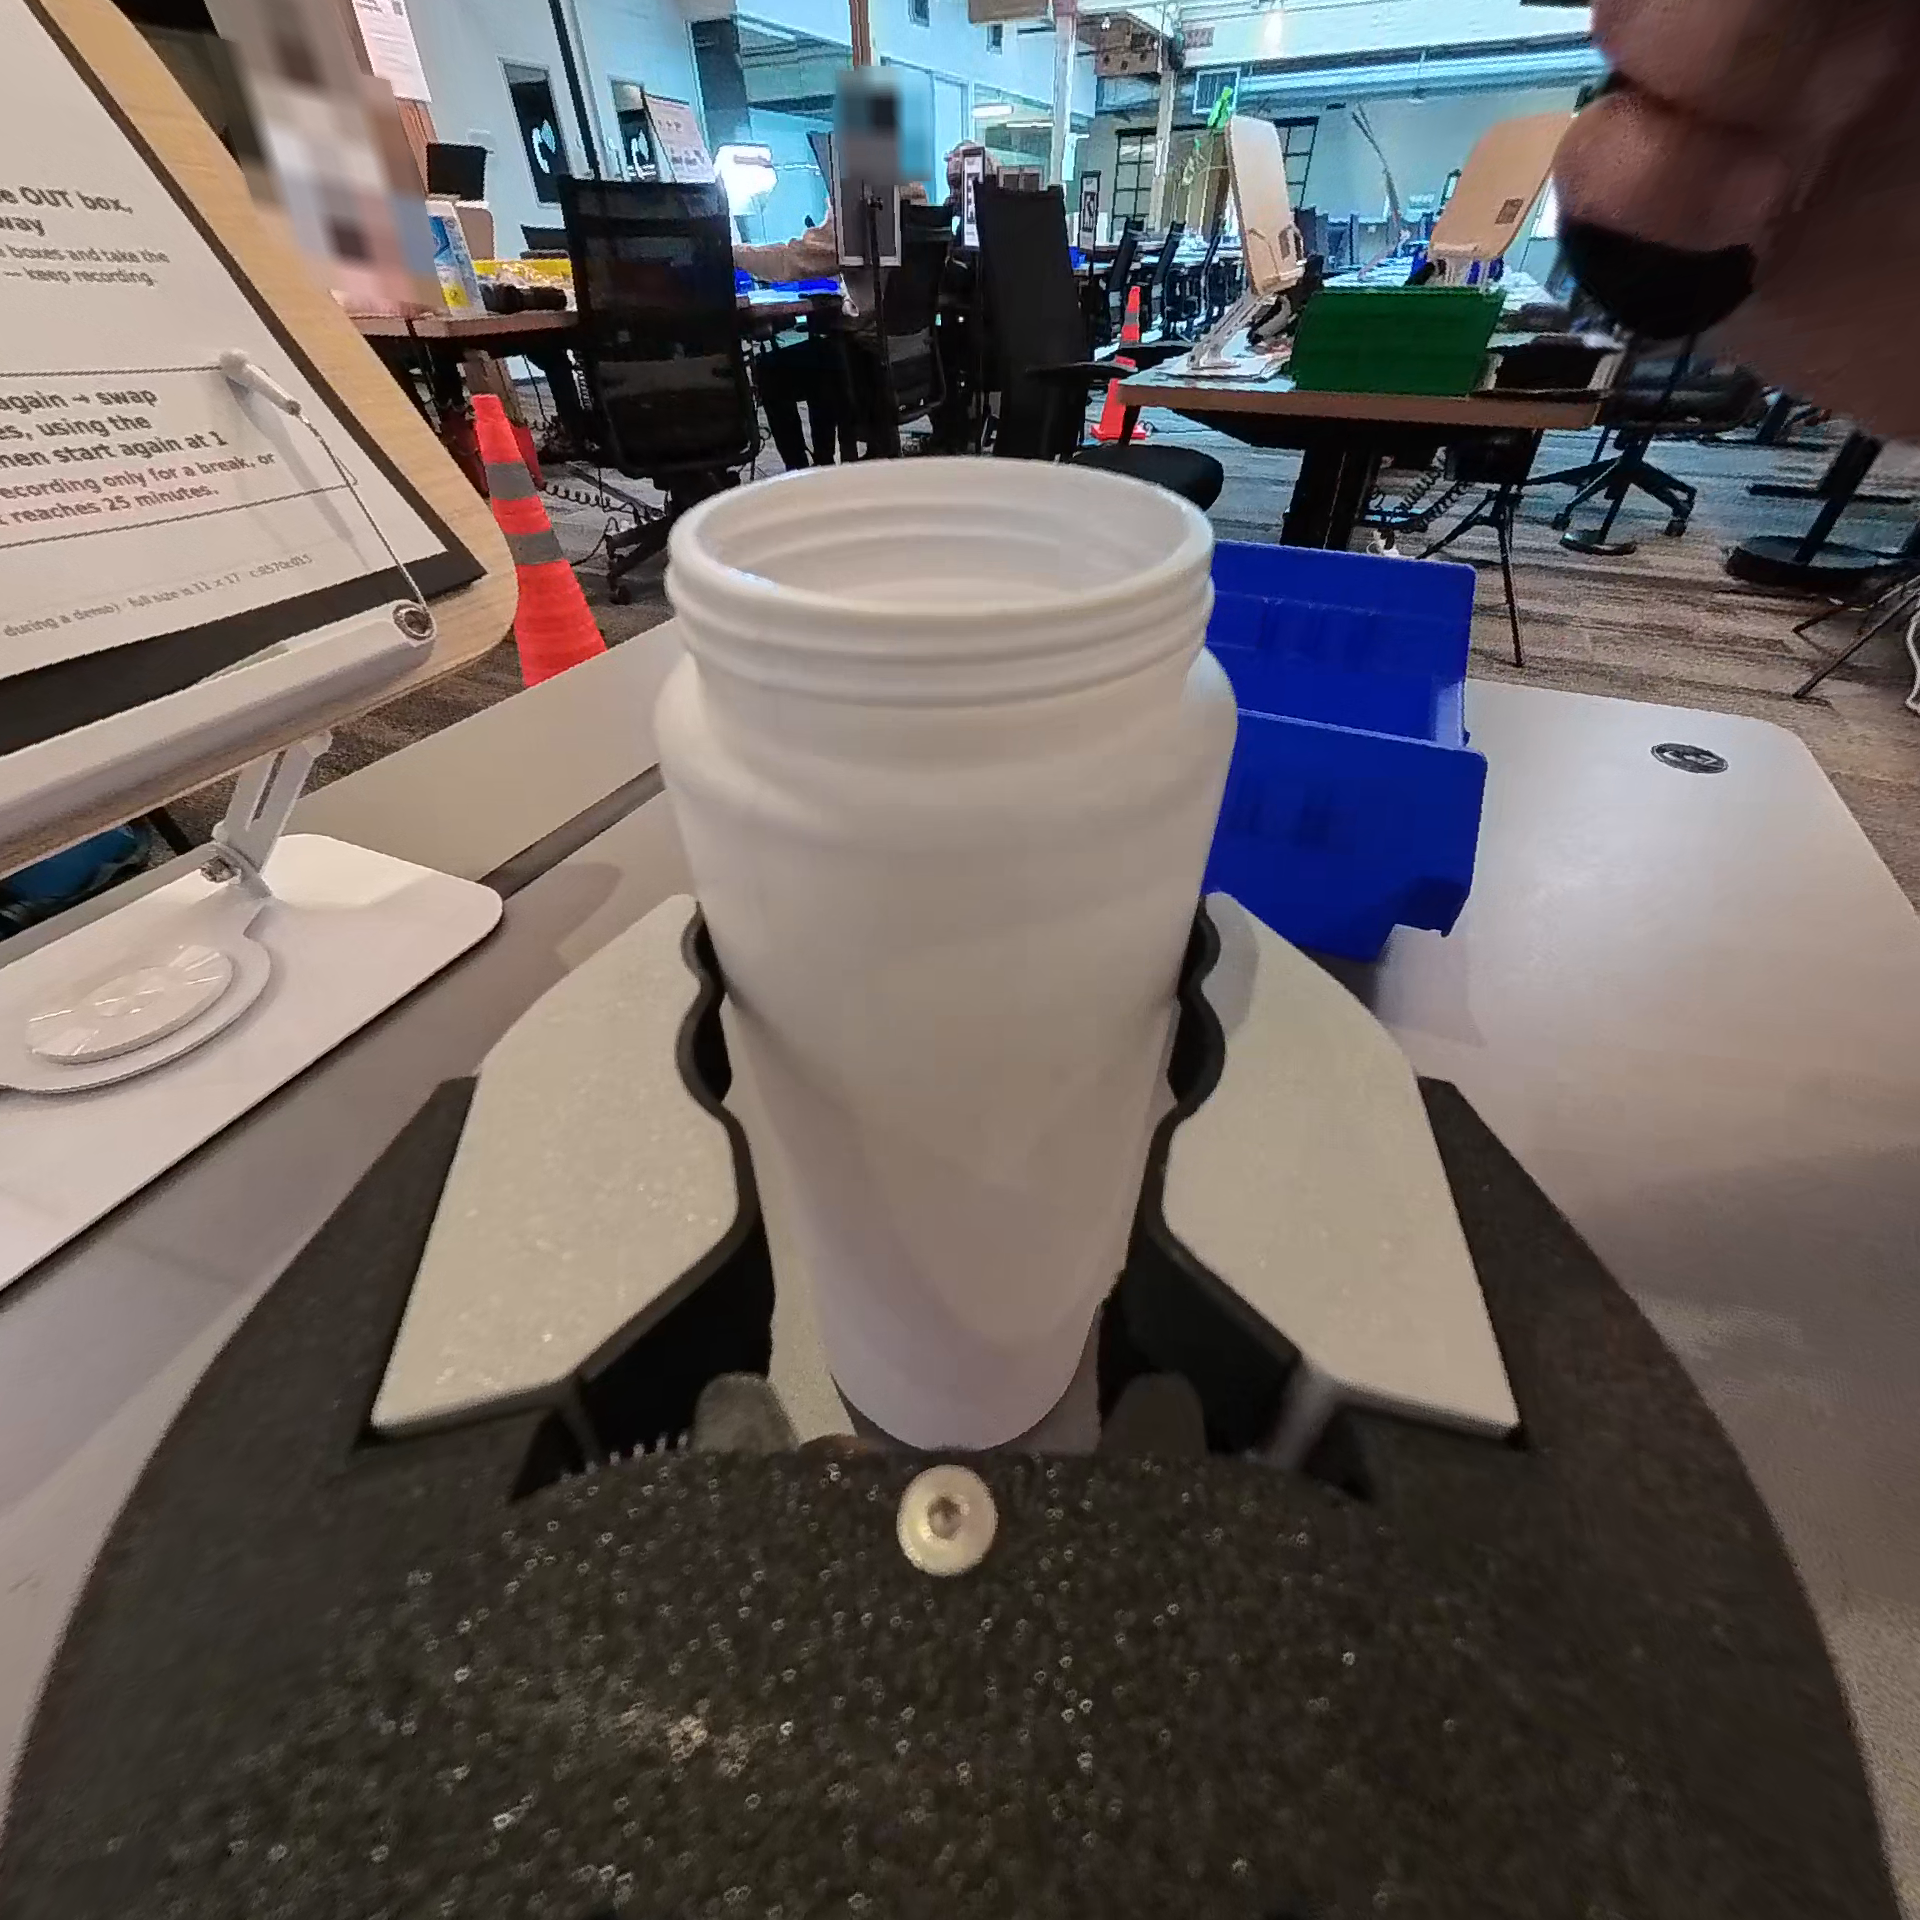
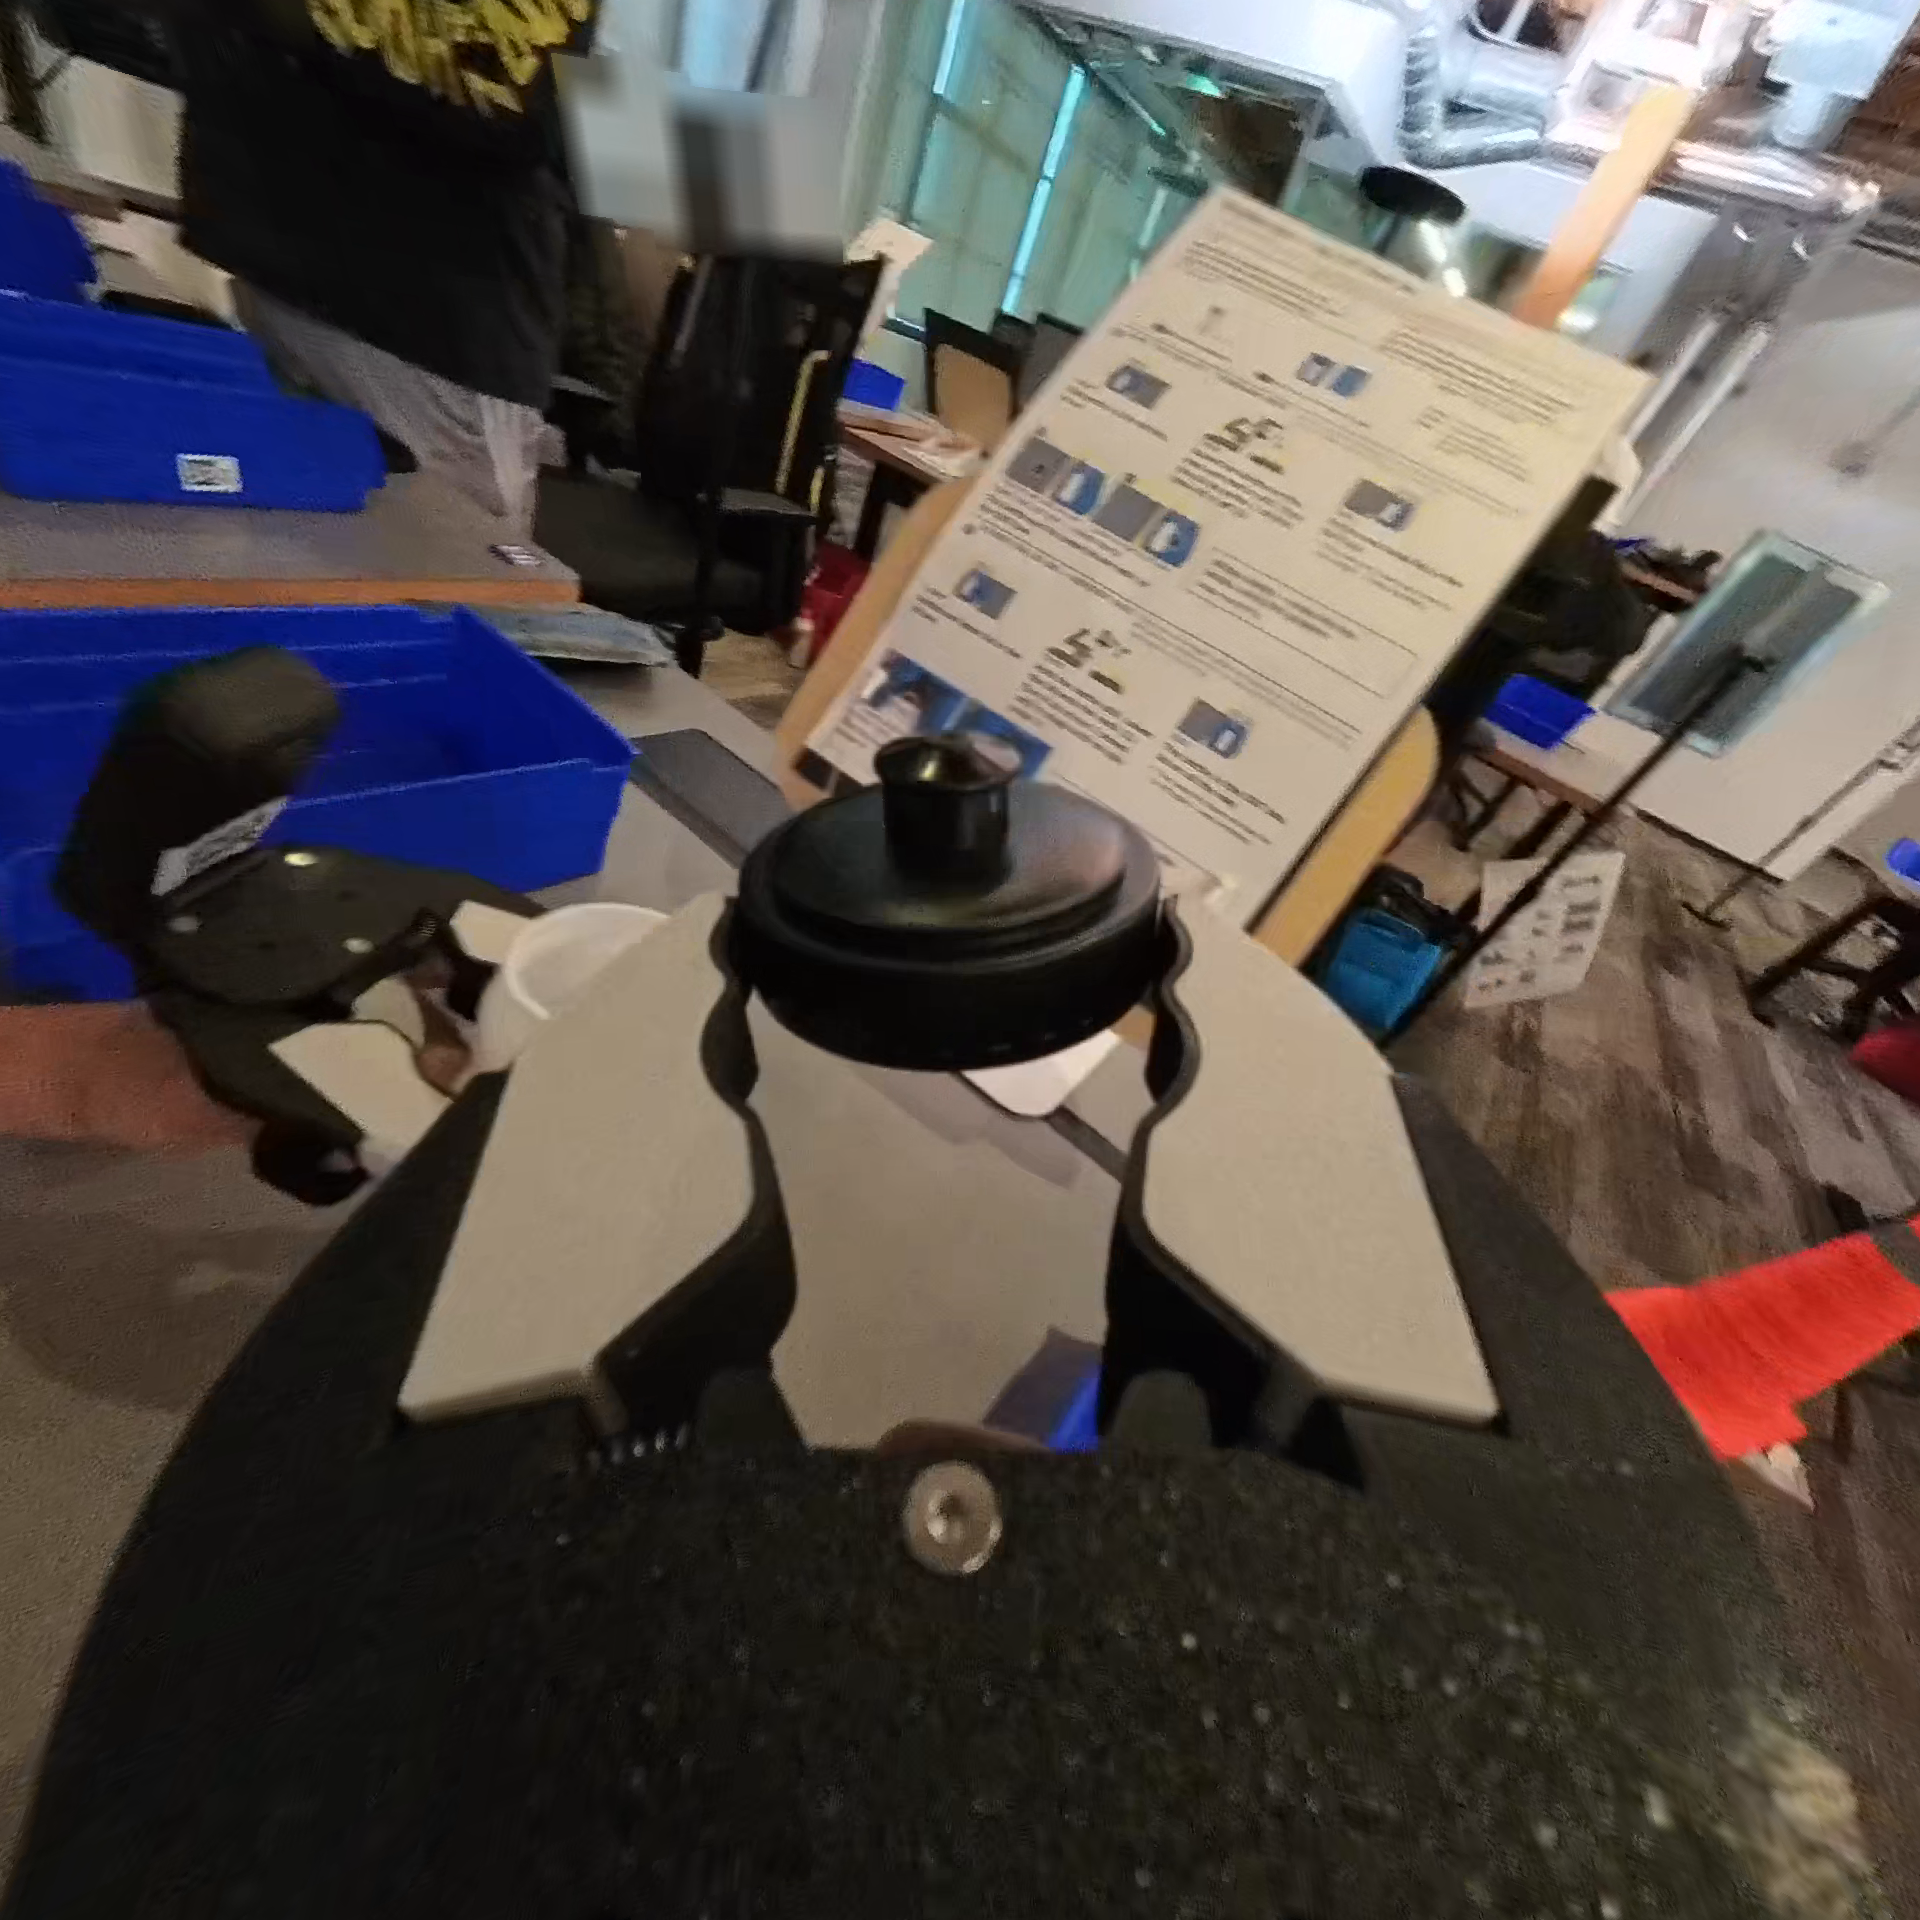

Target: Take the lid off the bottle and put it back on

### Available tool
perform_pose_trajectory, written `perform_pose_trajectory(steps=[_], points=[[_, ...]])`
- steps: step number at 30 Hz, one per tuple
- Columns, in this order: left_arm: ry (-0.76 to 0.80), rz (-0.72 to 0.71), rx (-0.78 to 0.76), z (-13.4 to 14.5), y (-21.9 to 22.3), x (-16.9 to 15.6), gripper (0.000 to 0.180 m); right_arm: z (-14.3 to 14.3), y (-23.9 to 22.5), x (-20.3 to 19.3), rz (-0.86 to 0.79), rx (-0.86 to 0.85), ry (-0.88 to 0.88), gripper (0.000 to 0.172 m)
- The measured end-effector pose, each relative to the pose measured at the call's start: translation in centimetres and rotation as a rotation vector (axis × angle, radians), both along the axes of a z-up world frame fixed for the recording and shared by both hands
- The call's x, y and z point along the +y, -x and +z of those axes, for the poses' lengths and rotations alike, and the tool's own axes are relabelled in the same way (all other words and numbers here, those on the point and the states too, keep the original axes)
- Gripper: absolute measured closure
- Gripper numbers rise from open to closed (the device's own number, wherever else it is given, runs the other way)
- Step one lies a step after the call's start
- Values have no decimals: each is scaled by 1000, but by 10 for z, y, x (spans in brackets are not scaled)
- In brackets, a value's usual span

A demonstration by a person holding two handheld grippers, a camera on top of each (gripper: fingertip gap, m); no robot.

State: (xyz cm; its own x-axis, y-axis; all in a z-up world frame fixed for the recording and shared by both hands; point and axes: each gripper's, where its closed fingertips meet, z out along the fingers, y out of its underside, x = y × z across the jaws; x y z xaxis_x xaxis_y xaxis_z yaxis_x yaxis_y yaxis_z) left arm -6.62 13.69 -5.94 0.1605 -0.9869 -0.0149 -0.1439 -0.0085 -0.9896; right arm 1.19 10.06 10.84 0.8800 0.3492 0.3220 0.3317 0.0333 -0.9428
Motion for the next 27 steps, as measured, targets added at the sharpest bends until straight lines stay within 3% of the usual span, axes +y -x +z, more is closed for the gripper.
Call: perform_pose_trajectory(steps=[4, 11, 15, 25, 27], points=[[0, -3, 3, 0, 0, 0, 97, -25, -93, 13, -204, 89, 104, 98], [-1, -3, 4, 0, 0, 0, 97, -163, -182, 52, -407, 220, 428, 98], [-4, -4, 7, -1, 1, 0, 97, -223, -217, 67, -560, 249, 610, 97], [-1, -11, 6, -1, 1, -1, 97, -299, -265, 71, -773, 245, 824, 97], [-1, -12, 6, -2, 1, 0, 97, -302, -264, 74, -780, 298, 805, 97]])
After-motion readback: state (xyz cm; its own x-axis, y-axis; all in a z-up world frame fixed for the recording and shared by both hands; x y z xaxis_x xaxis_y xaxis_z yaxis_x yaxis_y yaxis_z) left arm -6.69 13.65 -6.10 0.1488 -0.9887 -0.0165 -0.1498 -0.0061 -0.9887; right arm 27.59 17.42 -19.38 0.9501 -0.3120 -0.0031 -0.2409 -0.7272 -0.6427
